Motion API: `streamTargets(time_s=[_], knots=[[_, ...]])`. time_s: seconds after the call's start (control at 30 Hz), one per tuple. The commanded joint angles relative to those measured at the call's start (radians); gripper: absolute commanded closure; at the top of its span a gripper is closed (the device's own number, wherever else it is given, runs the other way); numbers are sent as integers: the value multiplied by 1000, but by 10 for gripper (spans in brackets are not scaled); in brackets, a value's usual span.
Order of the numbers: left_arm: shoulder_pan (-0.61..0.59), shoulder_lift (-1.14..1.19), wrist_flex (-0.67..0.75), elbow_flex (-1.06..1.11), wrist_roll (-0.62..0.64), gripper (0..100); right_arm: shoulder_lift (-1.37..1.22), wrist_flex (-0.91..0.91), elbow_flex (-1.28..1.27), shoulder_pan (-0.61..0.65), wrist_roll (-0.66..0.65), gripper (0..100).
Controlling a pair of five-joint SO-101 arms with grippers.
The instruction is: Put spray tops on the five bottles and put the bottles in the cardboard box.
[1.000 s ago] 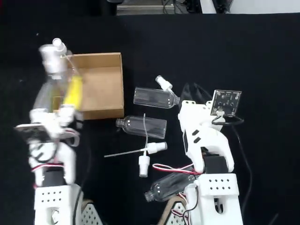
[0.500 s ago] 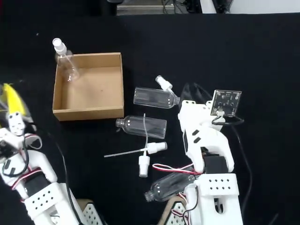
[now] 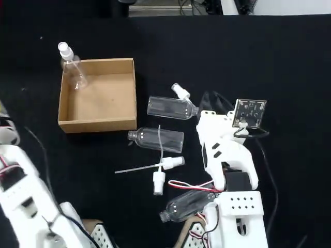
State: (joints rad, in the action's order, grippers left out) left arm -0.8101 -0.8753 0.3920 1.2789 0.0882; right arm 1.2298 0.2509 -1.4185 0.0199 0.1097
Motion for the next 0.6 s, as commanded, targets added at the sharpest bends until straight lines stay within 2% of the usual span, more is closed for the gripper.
streamTargets(time_s=[0.0,0.13,0.3,0.47,0.57], knots=[[-61,212,273,-54,2,970,-8,-28,5,-12,-2,963],[-70,396,578,41,-14,967,-8,-28,7,-12,-2,963],[-77,663,752,-4,-103,970,-8,-28,5,-12,-2,963],[-97,901,1080,-18,-104,967,-8,-26,5,-12,-2,963],[-97,1059,1209,-41,-104,967,-8,-26,5,-12,-2,963]])
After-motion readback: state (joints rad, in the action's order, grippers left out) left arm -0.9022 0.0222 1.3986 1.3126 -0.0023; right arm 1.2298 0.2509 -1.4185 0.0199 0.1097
